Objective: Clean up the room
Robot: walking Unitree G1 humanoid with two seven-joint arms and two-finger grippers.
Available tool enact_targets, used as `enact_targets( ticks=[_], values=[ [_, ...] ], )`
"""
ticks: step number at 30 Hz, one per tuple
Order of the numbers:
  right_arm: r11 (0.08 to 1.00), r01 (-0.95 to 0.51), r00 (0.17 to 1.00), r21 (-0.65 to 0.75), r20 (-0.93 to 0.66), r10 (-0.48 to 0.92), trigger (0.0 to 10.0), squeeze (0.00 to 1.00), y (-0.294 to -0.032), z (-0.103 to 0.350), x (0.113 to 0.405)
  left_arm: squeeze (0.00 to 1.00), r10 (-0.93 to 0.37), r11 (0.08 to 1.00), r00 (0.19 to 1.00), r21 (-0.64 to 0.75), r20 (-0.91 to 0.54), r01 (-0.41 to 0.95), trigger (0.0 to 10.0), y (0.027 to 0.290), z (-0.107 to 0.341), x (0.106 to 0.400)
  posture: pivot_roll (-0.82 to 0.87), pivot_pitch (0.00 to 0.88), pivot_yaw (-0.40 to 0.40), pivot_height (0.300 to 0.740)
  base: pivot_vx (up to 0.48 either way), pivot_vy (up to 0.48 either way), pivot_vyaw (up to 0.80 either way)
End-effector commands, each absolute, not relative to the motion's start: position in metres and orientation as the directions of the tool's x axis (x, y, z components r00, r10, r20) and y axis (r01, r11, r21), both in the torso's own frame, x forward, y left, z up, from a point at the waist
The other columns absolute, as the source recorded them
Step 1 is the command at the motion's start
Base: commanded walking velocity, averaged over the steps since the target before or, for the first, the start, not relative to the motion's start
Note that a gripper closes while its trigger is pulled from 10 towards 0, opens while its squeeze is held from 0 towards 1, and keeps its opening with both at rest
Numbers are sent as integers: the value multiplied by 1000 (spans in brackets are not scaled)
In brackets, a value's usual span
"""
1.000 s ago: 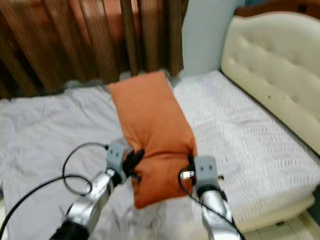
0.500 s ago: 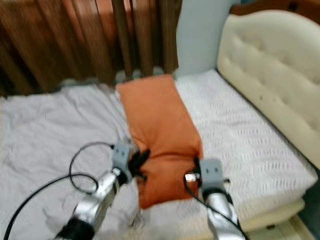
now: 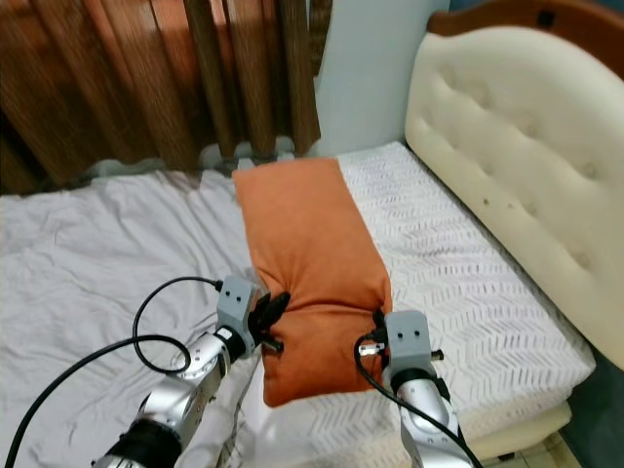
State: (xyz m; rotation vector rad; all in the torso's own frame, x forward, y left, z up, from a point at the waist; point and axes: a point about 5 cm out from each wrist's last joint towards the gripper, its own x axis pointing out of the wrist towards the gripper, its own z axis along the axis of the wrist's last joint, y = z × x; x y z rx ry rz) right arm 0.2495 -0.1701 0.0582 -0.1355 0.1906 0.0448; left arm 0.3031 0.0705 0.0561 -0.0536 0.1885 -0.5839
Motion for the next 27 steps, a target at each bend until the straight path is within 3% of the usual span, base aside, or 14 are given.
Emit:
enact_targets(
  ticks=[1, 27],
  values=[
    [992, -34, 990, -125, -143, 16, 0, 0, -173, 67, 255, 0, -529, 848, 840, -41, -122, 528, 10000, 83, 63, 307, -136, 0, 33, 740, 398, -266, 0],
    [991, -50, 987, -125, -157, 30, 0, 0, -172, 62, 259, 0, -582, 812, 808, -8, -85, 584, 10000, 68, 66, 301, -134, 0, 27, 740, 346, -309, 0]
  ],
)
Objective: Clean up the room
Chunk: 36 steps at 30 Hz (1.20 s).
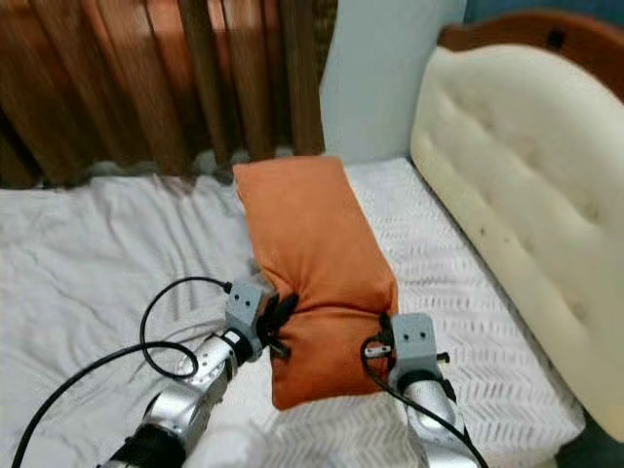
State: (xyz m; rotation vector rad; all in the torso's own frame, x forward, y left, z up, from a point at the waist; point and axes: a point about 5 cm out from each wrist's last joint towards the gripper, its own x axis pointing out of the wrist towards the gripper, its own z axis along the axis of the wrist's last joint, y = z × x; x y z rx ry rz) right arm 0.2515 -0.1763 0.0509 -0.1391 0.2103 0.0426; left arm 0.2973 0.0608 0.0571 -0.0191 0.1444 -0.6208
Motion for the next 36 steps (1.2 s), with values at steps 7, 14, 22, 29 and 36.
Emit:
enact_targets(
  ticks=[7, 14, 22, 29, 36],
  values=[
    [991, -54, 986, -125, -162, 33, 0, 0, -171, 61, 259, 0, -565, 824, 820, -22, -87, 565, 10000, 72, 66, 303, -130, 0, 29, 740, 0, -202, 0],
    [990, -56, 986, -127, -162, 34, 0, 0, -171, 60, 258, 0, -582, 812, 808, -22, -94, 583, 10000, 73, 64, 302, -130, 0, 27, 740, 0, -462, 0],
    [990, -56, 987, -132, -158, 35, 0, 0, -171, 61, 257, 0, -599, 798, 792, -11, -115, 602, 10000, 77, 62, 304, -136, 0, 29, 740, 0, -458, 0],
    [987, -61, 986, -147, -162, 36, 0, 0, -169, 60, 257, 0, -584, 809, 802, -14, -127, 587, 10000, 82, 61, 308, -139, 0, 31, 740, 0, -456, -457],
    [986, -67, 986, -151, -163, 42, 0, 0, -169, 60, 257, 0, -524, 844, 838, 40, -151, 535, 10000, 90, 59, 312, -135, 0, 31, 740, 42, -117, 0]
  ],
)
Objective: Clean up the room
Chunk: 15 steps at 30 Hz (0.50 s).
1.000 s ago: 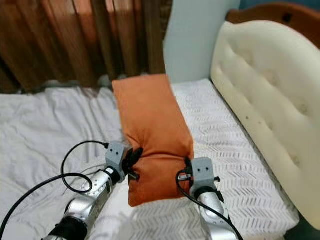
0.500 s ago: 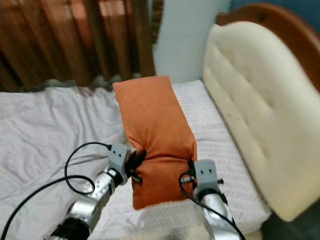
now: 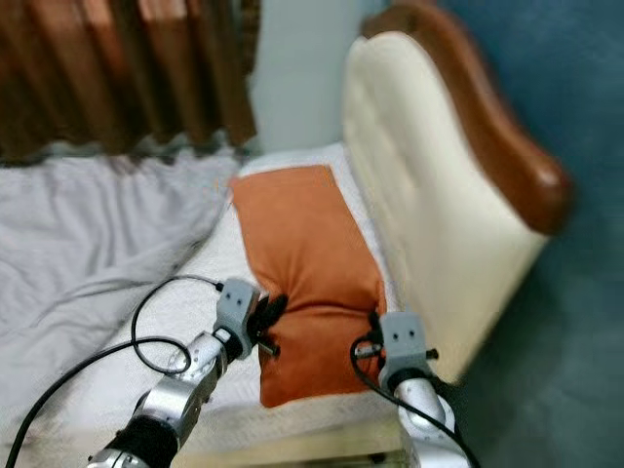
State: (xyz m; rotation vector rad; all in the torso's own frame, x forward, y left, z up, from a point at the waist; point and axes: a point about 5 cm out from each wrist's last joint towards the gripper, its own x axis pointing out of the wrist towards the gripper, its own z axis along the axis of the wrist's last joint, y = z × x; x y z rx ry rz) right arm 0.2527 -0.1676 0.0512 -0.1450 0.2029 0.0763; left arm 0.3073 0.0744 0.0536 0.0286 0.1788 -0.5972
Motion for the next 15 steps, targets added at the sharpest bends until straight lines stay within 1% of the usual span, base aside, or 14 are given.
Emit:
enact_targets(
  ticks=[1, 7, 9, 10, 15],
  values=[
    [986, -67, 986, -151, -163, 42, 0, 0, -169, 60, 257, 0, -524, 844, 838, 40, -151, 535, 10000, 90, 59, 312, -135, 0, 31, 740, 0, 0, 0],
    [984, -79, 985, -157, -167, 52, 0, 0, -168, 59, 258, 0, -525, 846, 840, 28, -141, 533, 10000, 92, 61, 314, -131, 0, 31, 740, 0, 0, -800],
    [984, -78, 986, -159, -159, 53, 0, 0, -168, 60, 258, 0, -523, 847, 840, 27, -143, 532, 10000, 92, 60, 314, -128, 0, 31, 740, 0, 0, 0],
    [984, -79, 986, -160, -158, 53, 0, 0, -168, 60, 259, 0, -519, 850, 843, 23, -141, 527, 10000, 92, 61, 314, -128, 0, 31, 740, 255, 0, 0],
    [983, -80, 986, -163, -159, 54, 0, 0, -168, 60, 259, 0, -511, 856, 849, 3, -136, 516, 10000, 94, 61, 315, -126, 0, 29, 740, 425, 0, 0]
  ],
)
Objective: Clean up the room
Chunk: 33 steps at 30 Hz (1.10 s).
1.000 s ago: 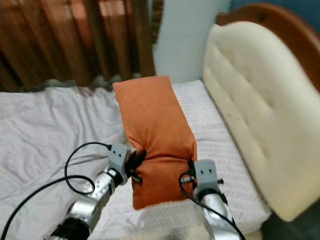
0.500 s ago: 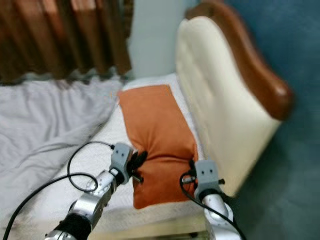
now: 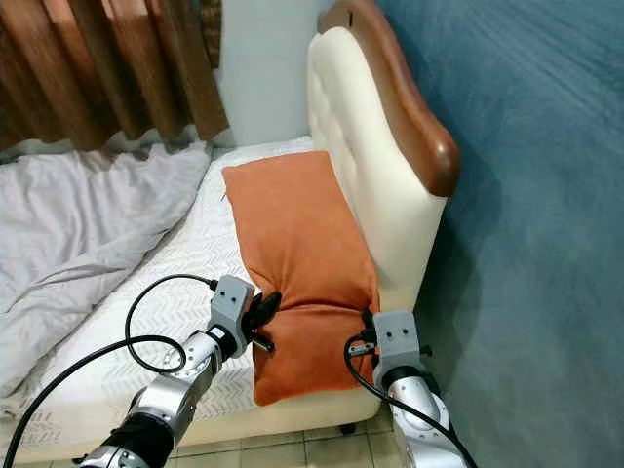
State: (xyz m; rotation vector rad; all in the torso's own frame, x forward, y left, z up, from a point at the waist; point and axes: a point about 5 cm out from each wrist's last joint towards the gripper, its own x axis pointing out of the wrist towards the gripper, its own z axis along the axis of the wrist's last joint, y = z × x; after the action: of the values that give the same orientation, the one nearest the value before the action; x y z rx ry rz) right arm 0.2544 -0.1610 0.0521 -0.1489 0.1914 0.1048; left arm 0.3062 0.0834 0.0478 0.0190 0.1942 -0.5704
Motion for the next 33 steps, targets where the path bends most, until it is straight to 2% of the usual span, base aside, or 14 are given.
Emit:
enact_targets(
  ticks=[1, 24, 33],
  values=[
    [983, -81, 986, -164, -159, 54, 0, 0, -168, 60, 259, 0, -512, 856, 848, 0, -136, 517, 10000, 94, 61, 315, -126, 0, 28, 740, 458, 0, 0],
    [982, -94, 984, -166, -168, 65, 0, 0, -166, 58, 258, 0, -535, 843, 832, -35, -148, 536, 10000, 93, 55, 311, -128, 0, 19, 740, 470, 0, 0],
    [985, -99, 982, -140, -171, 75, 0, 0, -153, 60, 276, 0, -549, 827, 810, 9, -206, 562, 10000, 104, 57, 322, -129, 77, 33, 740, 467, 0, 0]
  ],
)
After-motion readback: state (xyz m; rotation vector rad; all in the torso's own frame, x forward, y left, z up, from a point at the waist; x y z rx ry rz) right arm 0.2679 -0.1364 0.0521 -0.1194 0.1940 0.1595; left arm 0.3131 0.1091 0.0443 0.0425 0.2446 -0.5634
